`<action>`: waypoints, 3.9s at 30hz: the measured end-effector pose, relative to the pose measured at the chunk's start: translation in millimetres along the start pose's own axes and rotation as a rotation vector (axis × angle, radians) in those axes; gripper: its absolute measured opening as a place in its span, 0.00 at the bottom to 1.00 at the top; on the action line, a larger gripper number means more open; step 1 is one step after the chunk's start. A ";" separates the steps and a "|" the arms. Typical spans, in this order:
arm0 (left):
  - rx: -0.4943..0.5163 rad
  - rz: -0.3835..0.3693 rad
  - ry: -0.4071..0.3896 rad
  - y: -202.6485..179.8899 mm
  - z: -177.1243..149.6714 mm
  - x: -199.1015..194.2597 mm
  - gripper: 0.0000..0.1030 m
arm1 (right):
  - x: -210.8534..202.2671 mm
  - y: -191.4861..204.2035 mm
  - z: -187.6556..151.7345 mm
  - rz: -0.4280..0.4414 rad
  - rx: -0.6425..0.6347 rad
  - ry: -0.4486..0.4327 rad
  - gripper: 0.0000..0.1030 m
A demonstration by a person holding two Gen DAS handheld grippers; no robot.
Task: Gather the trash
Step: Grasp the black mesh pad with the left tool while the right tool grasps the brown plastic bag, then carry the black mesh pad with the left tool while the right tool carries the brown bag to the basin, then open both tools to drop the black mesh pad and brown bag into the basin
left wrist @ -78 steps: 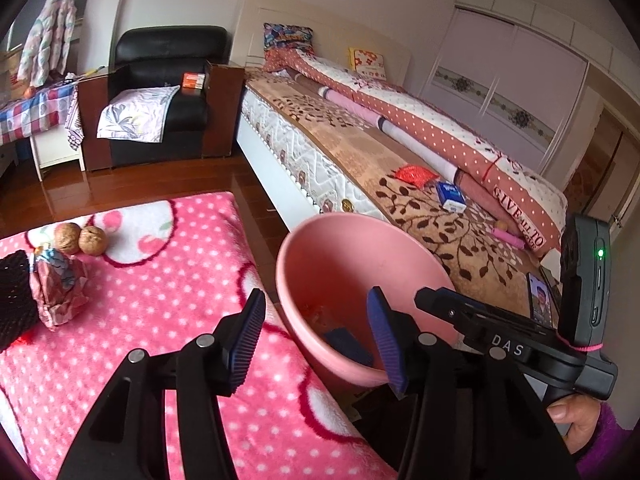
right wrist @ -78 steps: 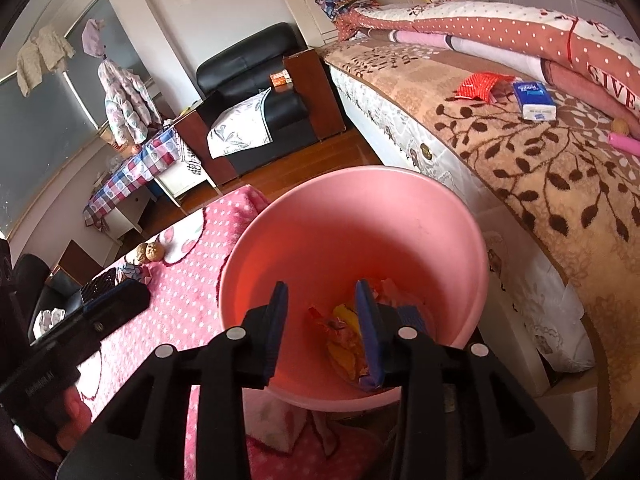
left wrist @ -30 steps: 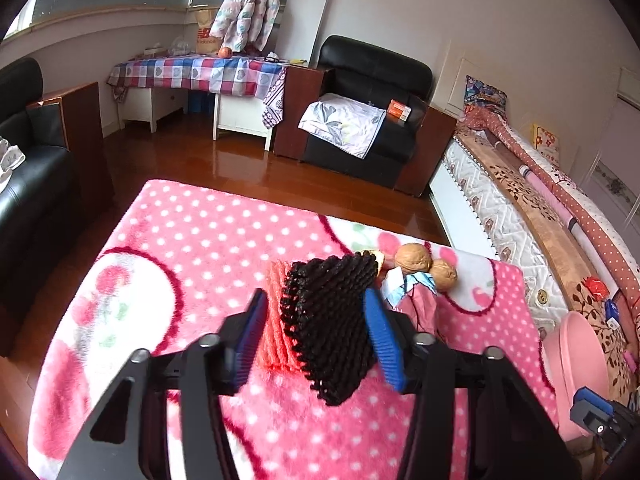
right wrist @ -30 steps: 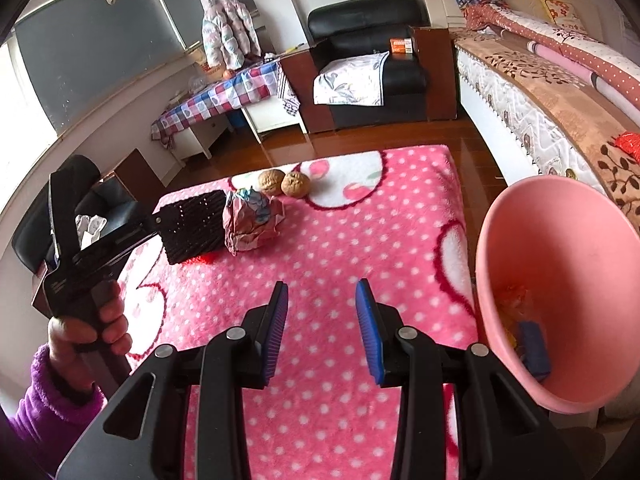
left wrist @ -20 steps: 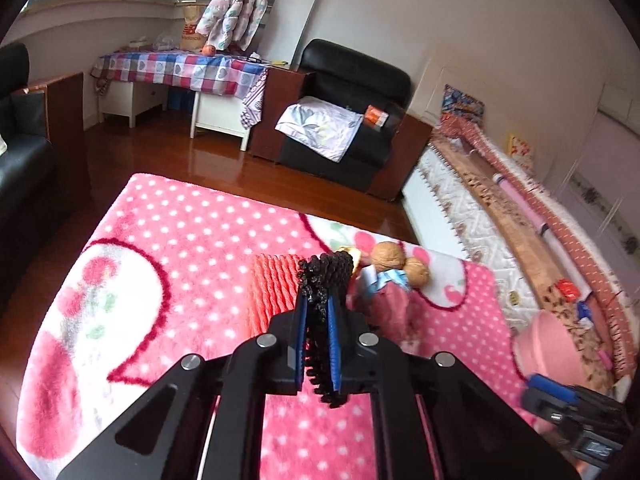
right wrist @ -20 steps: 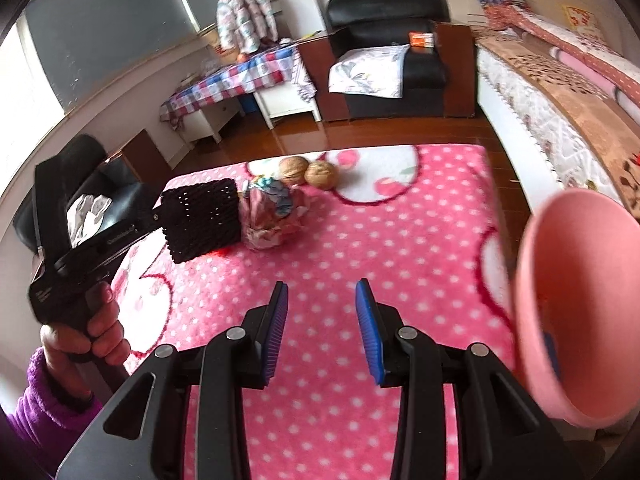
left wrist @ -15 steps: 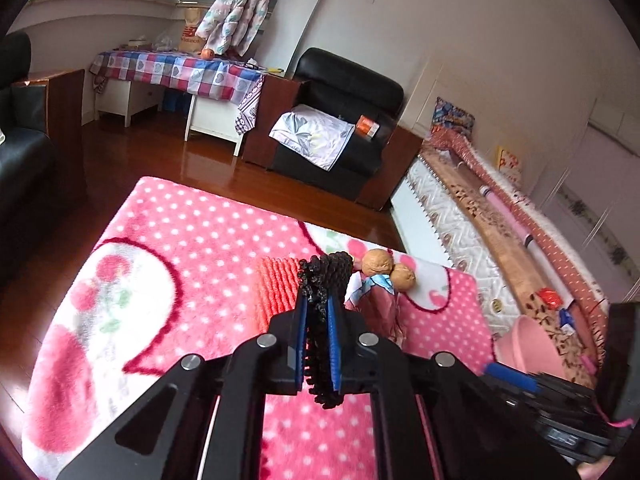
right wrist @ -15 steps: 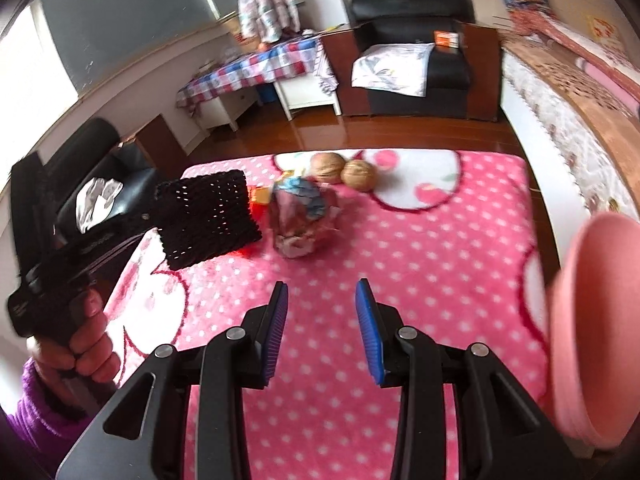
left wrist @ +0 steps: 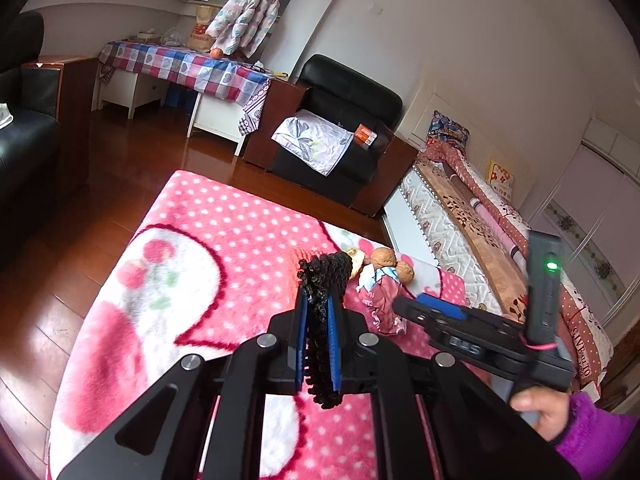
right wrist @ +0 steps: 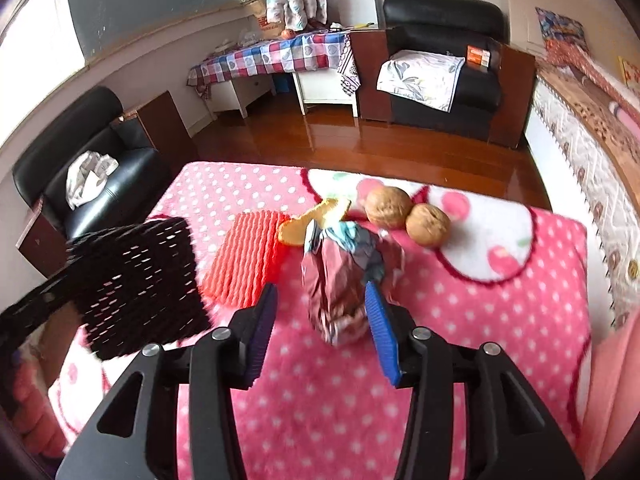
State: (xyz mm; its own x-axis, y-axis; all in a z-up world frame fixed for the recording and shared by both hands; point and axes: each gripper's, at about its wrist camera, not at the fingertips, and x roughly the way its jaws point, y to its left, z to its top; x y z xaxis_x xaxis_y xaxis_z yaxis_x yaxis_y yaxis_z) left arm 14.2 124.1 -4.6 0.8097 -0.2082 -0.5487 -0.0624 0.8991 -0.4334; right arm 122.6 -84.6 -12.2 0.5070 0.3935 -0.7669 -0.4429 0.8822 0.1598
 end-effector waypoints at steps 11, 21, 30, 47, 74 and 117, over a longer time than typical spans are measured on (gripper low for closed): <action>-0.023 -0.004 0.027 6.7 -4.9 5.3 0.08 | 31.1 1.4 -8.7 -0.120 -0.075 0.028 0.45; -0.005 -0.009 0.023 -1.8 -5.5 1.3 0.08 | 1.6 -13.8 -18.2 -0.073 -0.023 -0.001 0.32; 0.037 -0.023 0.048 -24.9 -7.9 2.9 0.08 | -45.7 -31.3 -35.5 -0.008 0.069 -0.038 0.32; 0.184 -0.089 0.091 -107.5 -20.2 9.7 0.08 | -114.6 -81.9 -80.7 0.003 0.224 -0.113 0.33; 0.431 -0.224 0.160 -265.9 -50.1 51.1 0.08 | -183.9 -204.0 -140.8 -0.156 0.478 -0.275 0.33; 0.572 -0.266 0.305 -352.1 -101.5 124.8 0.14 | -187.0 -270.9 -170.7 -0.269 0.610 -0.268 0.33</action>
State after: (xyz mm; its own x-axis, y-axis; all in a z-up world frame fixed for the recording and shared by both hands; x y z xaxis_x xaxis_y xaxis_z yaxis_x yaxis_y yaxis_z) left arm 78.0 -257.6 6.9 0.5495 -0.4727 -0.6889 0.5000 0.8467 -0.1822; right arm 21.5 -441.3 -18.2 0.7391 0.1227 -0.6624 0.1754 0.9143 0.3650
